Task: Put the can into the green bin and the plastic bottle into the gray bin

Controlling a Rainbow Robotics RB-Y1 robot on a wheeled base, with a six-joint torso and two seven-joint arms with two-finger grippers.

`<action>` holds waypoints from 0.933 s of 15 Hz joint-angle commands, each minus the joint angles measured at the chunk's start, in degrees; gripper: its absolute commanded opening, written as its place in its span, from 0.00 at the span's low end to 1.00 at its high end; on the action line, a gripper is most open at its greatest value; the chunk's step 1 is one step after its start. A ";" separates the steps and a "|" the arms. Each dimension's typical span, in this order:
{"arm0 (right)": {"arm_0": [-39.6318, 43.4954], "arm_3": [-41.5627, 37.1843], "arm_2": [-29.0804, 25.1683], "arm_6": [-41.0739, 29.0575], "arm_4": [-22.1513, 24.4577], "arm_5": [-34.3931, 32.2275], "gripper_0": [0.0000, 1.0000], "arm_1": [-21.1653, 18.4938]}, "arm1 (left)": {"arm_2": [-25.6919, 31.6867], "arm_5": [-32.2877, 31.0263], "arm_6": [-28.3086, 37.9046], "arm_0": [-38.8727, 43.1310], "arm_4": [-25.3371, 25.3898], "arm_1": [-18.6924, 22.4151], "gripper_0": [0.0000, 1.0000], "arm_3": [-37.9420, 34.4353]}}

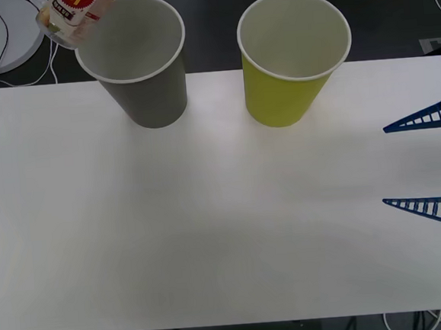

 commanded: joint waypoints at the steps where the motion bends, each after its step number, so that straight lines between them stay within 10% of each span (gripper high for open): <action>1: 0.00 0.00 0.00 0.00 0.00 0.00 1.00 0.00 | 0.00 1.26 0.56 -0.06 -0.67 -0.50 0.00 -0.01; 14: 0.00 0.00 0.00 0.00 0.00 0.00 1.00 0.00 | 0.00 3.11 3.29 -0.58 -1.64 -2.87 0.00 0.17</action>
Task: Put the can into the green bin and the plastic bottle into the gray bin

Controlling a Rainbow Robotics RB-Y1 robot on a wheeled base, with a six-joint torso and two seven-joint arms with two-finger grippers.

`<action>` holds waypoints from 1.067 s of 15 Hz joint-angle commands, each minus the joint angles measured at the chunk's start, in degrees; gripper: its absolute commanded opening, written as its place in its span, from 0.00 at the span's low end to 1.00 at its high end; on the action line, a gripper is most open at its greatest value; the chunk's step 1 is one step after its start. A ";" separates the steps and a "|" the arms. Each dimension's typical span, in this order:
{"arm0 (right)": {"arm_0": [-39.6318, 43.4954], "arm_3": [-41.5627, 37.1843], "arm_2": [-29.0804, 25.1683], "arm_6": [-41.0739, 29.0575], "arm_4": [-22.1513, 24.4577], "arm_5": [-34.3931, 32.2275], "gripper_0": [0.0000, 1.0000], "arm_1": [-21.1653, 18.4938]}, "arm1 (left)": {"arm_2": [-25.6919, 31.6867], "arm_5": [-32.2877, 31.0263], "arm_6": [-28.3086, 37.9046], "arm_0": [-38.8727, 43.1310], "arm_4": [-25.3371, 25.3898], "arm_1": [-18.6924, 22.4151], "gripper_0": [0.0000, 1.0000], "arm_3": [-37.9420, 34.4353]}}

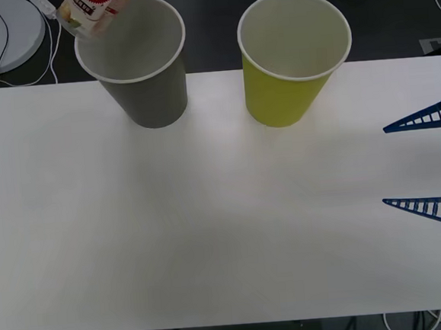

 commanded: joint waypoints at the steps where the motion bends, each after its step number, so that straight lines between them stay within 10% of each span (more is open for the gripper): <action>1: 0.00 0.00 0.00 0.00 0.00 0.00 1.00 0.00 | 0.00 -0.04 0.00 0.00 0.44 -0.10 0.00 0.31; 3: 0.00 0.00 0.00 0.00 0.00 0.00 1.00 0.00 | 0.00 0.04 -0.17 0.00 1.06 -0.28 0.19 1.01; 4: 0.00 0.00 0.00 0.00 0.00 0.00 1.00 0.00 | 0.00 -0.04 0.09 0.00 1.15 -0.28 0.88 1.01; 5: 0.00 0.00 0.00 0.00 0.00 0.00 1.00 0.00 | 0.00 -0.04 -0.08 0.00 1.15 -0.28 1.00 1.01; 16: 0.00 0.00 0.00 0.00 0.00 0.00 1.00 0.00 | 0.00 -0.13 0.09 0.09 1.15 -0.45 1.00 1.19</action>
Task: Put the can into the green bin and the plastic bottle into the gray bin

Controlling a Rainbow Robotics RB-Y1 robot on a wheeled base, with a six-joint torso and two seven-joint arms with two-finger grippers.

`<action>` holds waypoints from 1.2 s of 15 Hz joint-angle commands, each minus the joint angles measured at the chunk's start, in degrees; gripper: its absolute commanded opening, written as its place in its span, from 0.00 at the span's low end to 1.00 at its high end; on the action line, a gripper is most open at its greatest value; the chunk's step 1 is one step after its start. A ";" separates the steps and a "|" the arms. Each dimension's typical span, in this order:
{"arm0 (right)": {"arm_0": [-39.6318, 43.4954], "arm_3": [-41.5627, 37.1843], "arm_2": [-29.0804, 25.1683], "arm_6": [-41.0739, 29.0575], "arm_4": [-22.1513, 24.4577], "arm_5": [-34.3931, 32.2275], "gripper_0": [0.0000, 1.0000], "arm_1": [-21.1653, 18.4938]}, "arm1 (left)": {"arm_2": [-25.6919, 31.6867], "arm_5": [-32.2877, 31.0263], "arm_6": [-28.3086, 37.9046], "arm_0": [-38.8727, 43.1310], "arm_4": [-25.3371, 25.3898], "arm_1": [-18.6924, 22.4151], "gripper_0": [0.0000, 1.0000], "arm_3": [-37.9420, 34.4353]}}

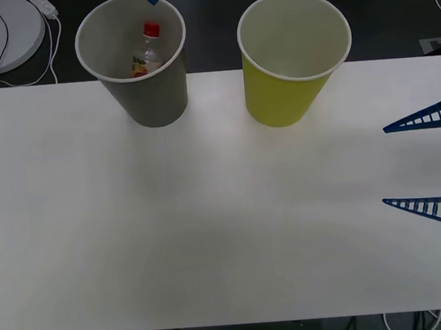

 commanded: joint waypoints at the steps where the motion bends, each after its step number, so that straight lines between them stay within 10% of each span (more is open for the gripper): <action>1: 0.00 0.00 0.00 0.00 0.00 0.00 1.00 0.00 | 0.00 -0.11 -0.30 0.03 0.08 0.18 1.00 0.00; 18: 0.00 0.00 0.00 0.00 0.00 0.00 1.00 0.00 | 0.09 4.10 -0.03 21.13 23.73 24.87 1.00 -32.44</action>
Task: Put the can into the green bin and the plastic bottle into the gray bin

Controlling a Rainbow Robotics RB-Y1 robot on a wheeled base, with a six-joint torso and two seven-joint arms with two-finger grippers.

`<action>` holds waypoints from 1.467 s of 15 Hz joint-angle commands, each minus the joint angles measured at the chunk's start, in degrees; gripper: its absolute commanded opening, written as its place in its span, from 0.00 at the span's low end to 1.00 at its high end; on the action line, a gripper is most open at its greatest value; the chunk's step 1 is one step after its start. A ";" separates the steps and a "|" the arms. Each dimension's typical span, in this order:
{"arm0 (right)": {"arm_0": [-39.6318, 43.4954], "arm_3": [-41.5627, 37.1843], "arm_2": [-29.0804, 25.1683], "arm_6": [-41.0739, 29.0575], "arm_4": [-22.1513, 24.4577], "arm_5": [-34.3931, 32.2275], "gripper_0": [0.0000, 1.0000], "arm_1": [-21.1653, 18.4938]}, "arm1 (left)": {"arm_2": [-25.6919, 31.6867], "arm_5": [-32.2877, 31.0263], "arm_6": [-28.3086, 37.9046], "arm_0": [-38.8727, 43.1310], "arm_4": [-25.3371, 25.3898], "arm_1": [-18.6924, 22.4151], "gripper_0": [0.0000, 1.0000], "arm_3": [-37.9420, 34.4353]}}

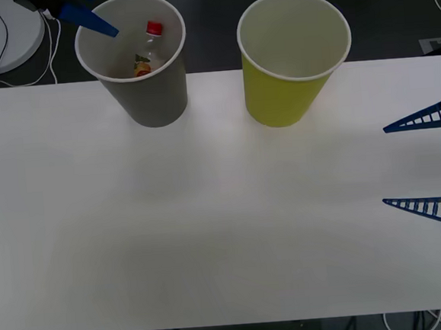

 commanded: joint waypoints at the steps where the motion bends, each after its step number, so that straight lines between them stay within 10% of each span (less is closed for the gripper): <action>1: 0.00 0.00 0.00 0.00 0.00 0.00 1.00 0.00 | 0.10 1.62 -0.52 4.49 4.51 4.59 1.00 -5.92; 8: 0.00 0.00 0.00 0.00 0.00 0.00 1.00 0.00 | 14.69 2.06 -9.93 25.23 12.59 11.09 1.00 -18.14; 22: 0.00 0.00 0.00 0.00 0.00 0.00 1.00 0.00 | 39.30 0.83 -32.95 60.91 16.37 11.62 1.00 -32.37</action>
